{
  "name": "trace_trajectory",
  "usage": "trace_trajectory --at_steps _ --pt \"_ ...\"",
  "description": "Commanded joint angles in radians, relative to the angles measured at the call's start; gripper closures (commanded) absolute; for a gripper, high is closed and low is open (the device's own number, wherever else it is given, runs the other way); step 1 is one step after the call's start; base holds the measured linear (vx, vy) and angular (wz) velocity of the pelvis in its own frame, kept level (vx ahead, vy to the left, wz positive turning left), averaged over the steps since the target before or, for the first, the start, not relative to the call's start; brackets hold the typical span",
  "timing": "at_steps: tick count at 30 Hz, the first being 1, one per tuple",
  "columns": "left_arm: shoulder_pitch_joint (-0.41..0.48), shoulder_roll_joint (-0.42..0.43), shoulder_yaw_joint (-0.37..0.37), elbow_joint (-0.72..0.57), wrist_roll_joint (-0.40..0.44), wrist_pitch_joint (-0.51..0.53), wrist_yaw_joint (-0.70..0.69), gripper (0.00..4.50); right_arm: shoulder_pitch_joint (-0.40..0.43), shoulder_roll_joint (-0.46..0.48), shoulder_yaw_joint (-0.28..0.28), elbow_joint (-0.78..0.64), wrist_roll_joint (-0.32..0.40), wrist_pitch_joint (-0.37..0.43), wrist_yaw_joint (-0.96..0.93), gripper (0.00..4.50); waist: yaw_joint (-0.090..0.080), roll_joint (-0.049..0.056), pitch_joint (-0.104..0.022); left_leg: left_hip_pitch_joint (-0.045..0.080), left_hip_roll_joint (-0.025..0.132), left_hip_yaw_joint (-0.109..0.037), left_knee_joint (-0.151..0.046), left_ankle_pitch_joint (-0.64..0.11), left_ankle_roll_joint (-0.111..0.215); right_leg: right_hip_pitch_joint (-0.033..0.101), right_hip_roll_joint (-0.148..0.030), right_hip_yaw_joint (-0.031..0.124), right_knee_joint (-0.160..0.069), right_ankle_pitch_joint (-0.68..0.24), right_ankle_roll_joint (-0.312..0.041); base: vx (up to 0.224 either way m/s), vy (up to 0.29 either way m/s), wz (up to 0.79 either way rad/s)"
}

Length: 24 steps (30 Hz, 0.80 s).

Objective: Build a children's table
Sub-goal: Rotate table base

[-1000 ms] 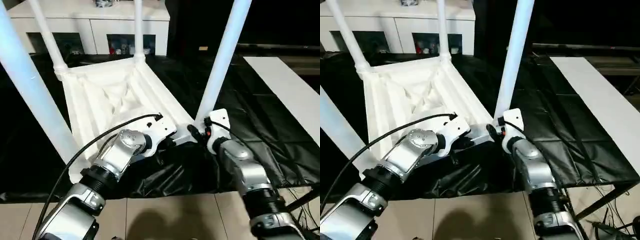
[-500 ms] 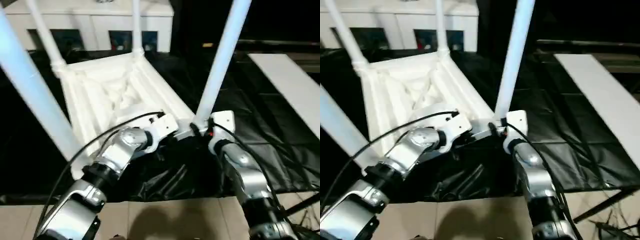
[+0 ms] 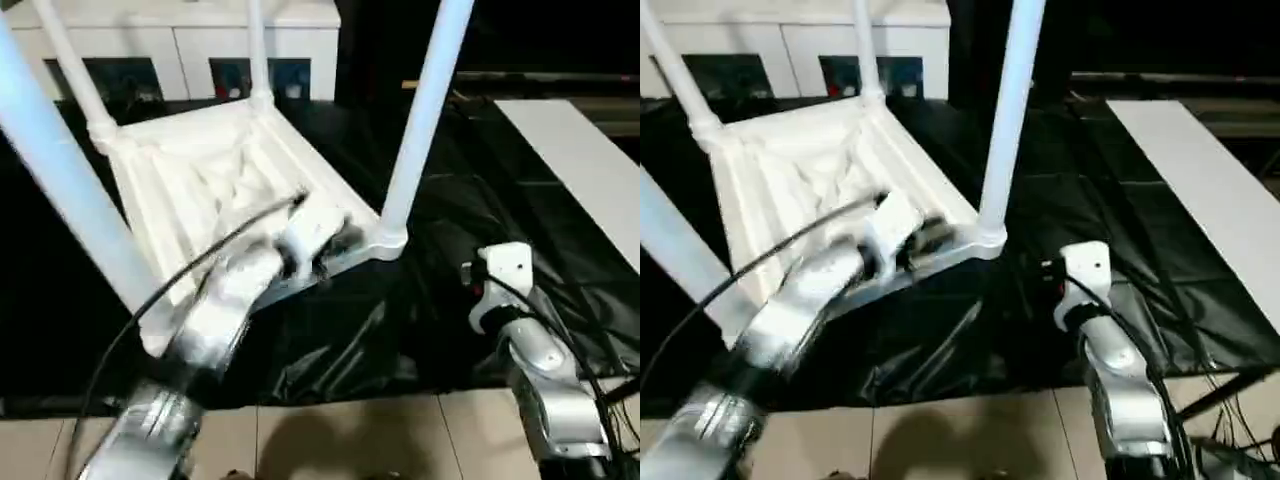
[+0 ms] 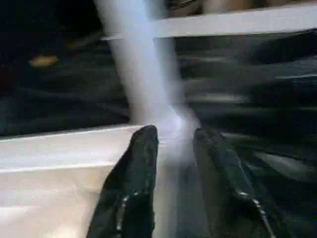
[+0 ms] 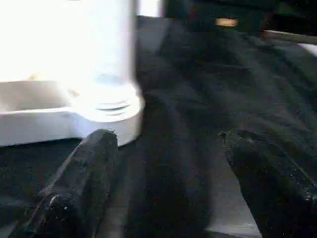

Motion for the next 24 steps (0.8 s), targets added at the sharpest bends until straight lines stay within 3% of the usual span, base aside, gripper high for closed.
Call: trace_trajectory --at_steps 1,3,4,5,6,7,8,9,11,12,13,14,15,16,17,19,21,24 --pt "0.055 0.07 -0.032 -0.157 -0.069 0.107 -0.099 2.74 0.012 -0.013 0.044 -0.04 0.037 0.019 0.075 0.74 0.005 0.001 -0.057 0.007 0.036 -0.007 -0.079 -0.22 0.067 0.05 -0.048 0.034 -0.065 -0.153 -0.223 0.0 0.0 0.0" --pt "0.107 0.139 -0.054 -0.247 -0.09 0.152 -0.133 2.74 0.021 -0.028 0.084 -0.065 0.049 0.025 0.136 0.74 0.008 0.004 -0.054 0.02 0.034 -0.002 -0.077 -0.273 0.049 0.04 -0.042 0.035 -0.074 -0.22 -0.209 0.0 0.0 0.0" --pt "0.156 0.207 -0.058 -0.332 -0.104 0.207 -0.152 2.74 0.017 -0.043 0.133 -0.088 0.071 0.045 0.213 0.74 0.011 0.0 -0.049 0.024 0.037 -0.001 -0.08 -0.301 0.037 0.034 -0.041 0.036 -0.078 -0.259 -0.2 0.0 0.0 0.0" --pt "0.156 0.207 -0.058 -0.332 -0.104 0.207 -0.152 2.74 0.017 -0.043 0.133 -0.088 0.071 0.045 0.213 0.74 0.011 0.003 -0.05 0.021 0.039 -0.005 -0.084 -0.306 0.033 0.04 -0.043 0.036 -0.074 -0.265 -0.197 0.0 0.0 0.0" --pt "0.208 0.253 -0.036 -0.418 -0.124 0.267 -0.16 2.74 -0.01 -0.054 0.185 -0.09 0.079 0.077 0.282 0.74 0.008 0.007 -0.042 0.019 0.035 -0.003 -0.088 -0.333 0.024 0.033 -0.039 0.035 -0.081 -0.321 -0.175 0.0 0.0 0.0" --pt "0.208 0.253 -0.036 -0.418 -0.124 0.267 -0.16 2.74 -0.01 -0.054 0.185 -0.09 0.079 0.077 0.282 0.74 0.005 0.006 -0.042 0.023 0.037 -0.006 -0.09 -0.357 0.009 0.032 -0.04 0.036 -0.082 -0.348 -0.167 0.0 0.0 0.0" --pt "0.229 0.257 -0.018 -0.446 -0.125 0.284 -0.154 2.74 -0.03 -0.049 0.201 -0.079 0.084 0.095 0.304 0.74 0.004 0.0 -0.041 0.02 0.036 -0.006 -0.089 -0.354 0.006 0.032 -0.041 0.037 -0.084 -0.36 -0.16 0.0 0.0 0.0" --pt "0.276 0.266 0.025 -0.509 -0.14 0.343 -0.133 2.74 -0.094 -0.033 0.234 -0.017 0.066 0.141 0.33 0.74 0.002 0.005 -0.042 0.025 0.037 -0.007 -0.089 -0.367 -0.01 0.027 -0.042 0.038 -0.079 -0.37 -0.163 0.0 0.0 0.0" --pt "0.304 0.271 0.047 -0.531 -0.144 0.353 -0.12 2.74 -0.136 -0.027 0.26 0.029 0.043 0.142 0.354 0.74 -0.008 0.002 -0.041 0.01 0.031 -0.012 -0.091 -0.358 -0.014 0.037 -0.043 0.034 -0.077 -0.385 -0.162 0.0 0.0 0.0" --pt "0.35 0.296 0.074 -0.571 -0.16 0.376 -0.111 2.74 -0.202 -0.016 0.292 0.104 0.018 0.154 0.384 0.74 -0.002 0.004 -0.04 0.019 0.03 -0.009 -0.088 -0.37 -0.018 0.028 -0.044 0.036 -0.089 -0.426 -0.139 0.0 0.0 0.0" --pt "0.35 0.296 0.074 -0.571 -0.16 0.376 -0.111 2.74 -0.202 -0.016 0.292 0.104 0.018 0.154 0.384 0.74 -0.003 -0.003 -0.038 0.022 0.03 -0.01 -0.086 -0.379 -0.017 0.022 -0.045 0.038 -0.089 -0.444 -0.143 0.0 0.0 0.0" --pt "0.365 0.311 0.081 -0.589 -0.171 0.389 -0.106 2.74 -0.224 -0.013 0.3 0.129 0.016 0.161 0.391 0.74 -0.002 -0.002 -0.04 0.02 0.03 -0.01 -0.086 -0.375 -0.019 0.025 -0.046 0.038 -0.088 -0.446 -0.141 0.0 0.0 0.0" --pt "0.399 0.341 0.103 -0.614 -0.179 0.408 -0.101 2.74 -0.284 0.009 0.299 0.209 0.019 0.17 0.401 0.74 0.003 -0.006 -0.042 0.023 0.031 -0.01 -0.085 -0.363 -0.019 0.023 -0.045 0.039 -0.085 -0.437 -0.136 0.0 0.0 0.0" --pt "0.408 0.348 0.109 -0.62 -0.182 0.413 -0.099 2.74 -0.301 0.015 0.298 0.232 0.019 0.169 0.404 0.74 -0.002 -0.006 -0.041 0.022 0.03 -0.01 -0.085 -0.364 -0.021 0.02 -0.043 0.038 -0.083 -0.422 -0.148 0.0 0.0 0.0" --pt "0.446 0.378 0.139 -0.64 -0.186 0.435 -0.096 2.74 -0.376 0.033 0.304 0.344 -0.004 0.138 0.411 0.74 -0.001 -0.014 -0.043 0.017 0.03 -0.012 -0.085 -0.351 -0.024 0.025 -0.045 0.036 -0.079 -0.413 -0.149 0.0 0.0 0.0" --pt "0.471 0.399 0.157 -0.653 -0.183 0.451 -0.098 2.74 -0.424 0.039 0.313 0.423 -0.018 0.114 0.416 0.74 0.003 -0.006 -0.045 0.024 0.032 -0.008 -0.083 -0.336 -0.029 0.019 -0.042 0.038 -0.077 -0.368 -0.161 0.0 0.0 0.0" --pt "0.501 0.419 0.182 -0.654 -0.169 0.459 -0.106 2.74 -0.492 0.057 0.312 0.541 -0.029 0.101 0.405 0.74 0.002 -0.011 -0.045 0.019 0.031 -0.008 -0.084 -0.322 -0.029 0.025 -0.041 0.037 -0.07 -0.332 -0.175 0.0 0.0 0.0" --pt "0.532 0.44 0.215 -0.652 -0.16 0.463 -0.098 2.74 -0.599 0.083 0.281 0.734 -0.063 0.041 0.302 0.74 0.001 -0.008 -0.049 0.018 0.03 -0.007 -0.083 -0.307 -0.036 0.027 -0.044 0.037 -0.064 -0.289 -0.189 0.0 0.0 0.0"
